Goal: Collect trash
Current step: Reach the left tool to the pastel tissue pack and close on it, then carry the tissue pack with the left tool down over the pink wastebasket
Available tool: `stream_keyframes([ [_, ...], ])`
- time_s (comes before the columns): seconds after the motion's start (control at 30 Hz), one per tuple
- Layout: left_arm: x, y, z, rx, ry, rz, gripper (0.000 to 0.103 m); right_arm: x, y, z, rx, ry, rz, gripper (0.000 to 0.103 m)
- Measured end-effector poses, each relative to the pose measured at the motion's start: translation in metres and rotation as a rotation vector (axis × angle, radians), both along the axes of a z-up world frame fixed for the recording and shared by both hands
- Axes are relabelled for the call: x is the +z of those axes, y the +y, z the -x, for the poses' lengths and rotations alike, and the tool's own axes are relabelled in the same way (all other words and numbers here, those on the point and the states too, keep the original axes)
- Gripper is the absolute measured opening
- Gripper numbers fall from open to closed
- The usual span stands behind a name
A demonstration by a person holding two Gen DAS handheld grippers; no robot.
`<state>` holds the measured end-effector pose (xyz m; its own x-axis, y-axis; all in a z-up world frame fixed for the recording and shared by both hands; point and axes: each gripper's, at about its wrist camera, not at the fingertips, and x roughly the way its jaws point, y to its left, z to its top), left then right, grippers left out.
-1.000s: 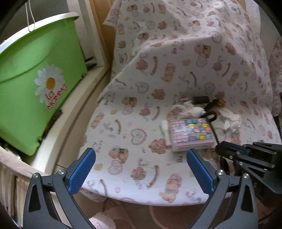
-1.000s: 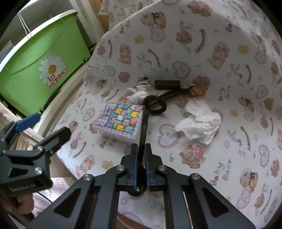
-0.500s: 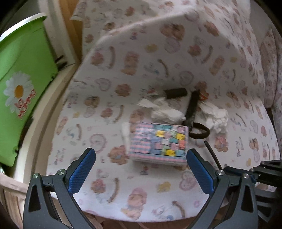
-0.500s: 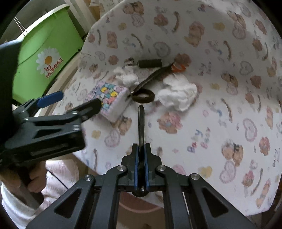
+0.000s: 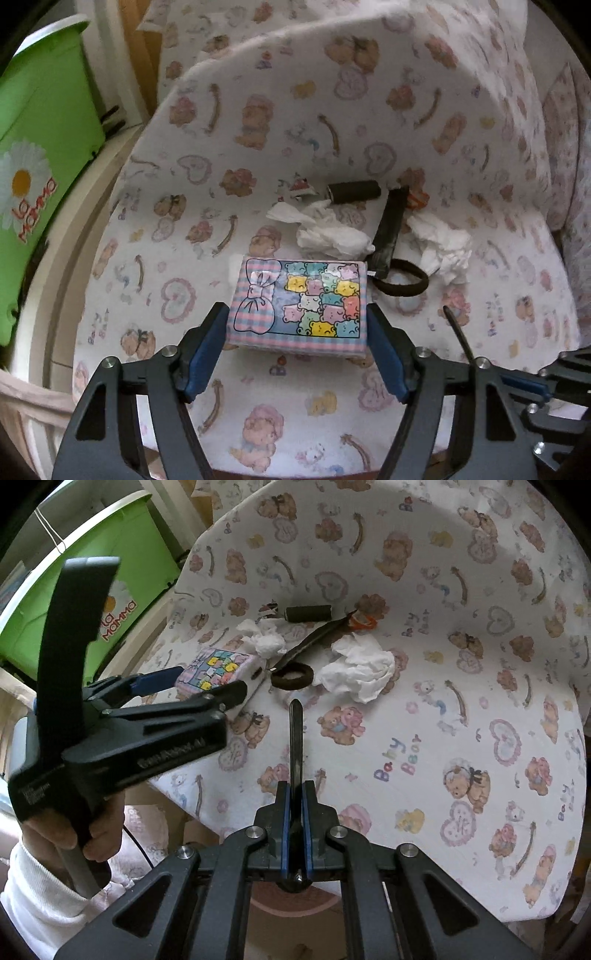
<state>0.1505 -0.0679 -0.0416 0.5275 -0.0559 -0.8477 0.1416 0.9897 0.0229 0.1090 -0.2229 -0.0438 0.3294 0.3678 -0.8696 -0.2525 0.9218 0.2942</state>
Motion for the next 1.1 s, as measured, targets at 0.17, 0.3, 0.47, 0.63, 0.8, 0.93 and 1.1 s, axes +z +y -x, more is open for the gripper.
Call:
stream_keyframes([
  [0.17,0.013,0.008,0.016,-0.02,-0.027,0.012,0.071,0.005,0.0,0.005,-0.004,-0.023,-0.006,0.007],
  [0.3,0.02,0.012,0.033,-0.022,-0.031,0.022,0.072,0.009,0.001,0.009,-0.013,-0.034,-0.027,0.007],
  [0.47,0.032,0.012,0.048,-0.019,-0.054,0.005,0.072,0.019,0.002,0.021,-0.015,-0.075,-0.007,0.007],
  [0.63,0.047,0.022,0.064,-0.029,0.02,0.112,0.072,0.041,0.004,0.043,-0.061,-0.092,-0.017,0.007],
  [0.8,0.059,0.023,0.095,0.0,-0.015,0.041,0.072,0.061,0.025,0.076,0.001,-0.139,-0.026,0.007],
  [0.93,0.048,0.039,0.115,0.039,-0.002,0.067,0.072,0.063,0.014,0.097,-0.096,-0.125,-0.066,0.007],
  [1.1,0.03,0.043,0.123,0.023,0.039,0.123,0.072,0.047,0.017,0.109,-0.065,-0.122,-0.041,0.007],
])
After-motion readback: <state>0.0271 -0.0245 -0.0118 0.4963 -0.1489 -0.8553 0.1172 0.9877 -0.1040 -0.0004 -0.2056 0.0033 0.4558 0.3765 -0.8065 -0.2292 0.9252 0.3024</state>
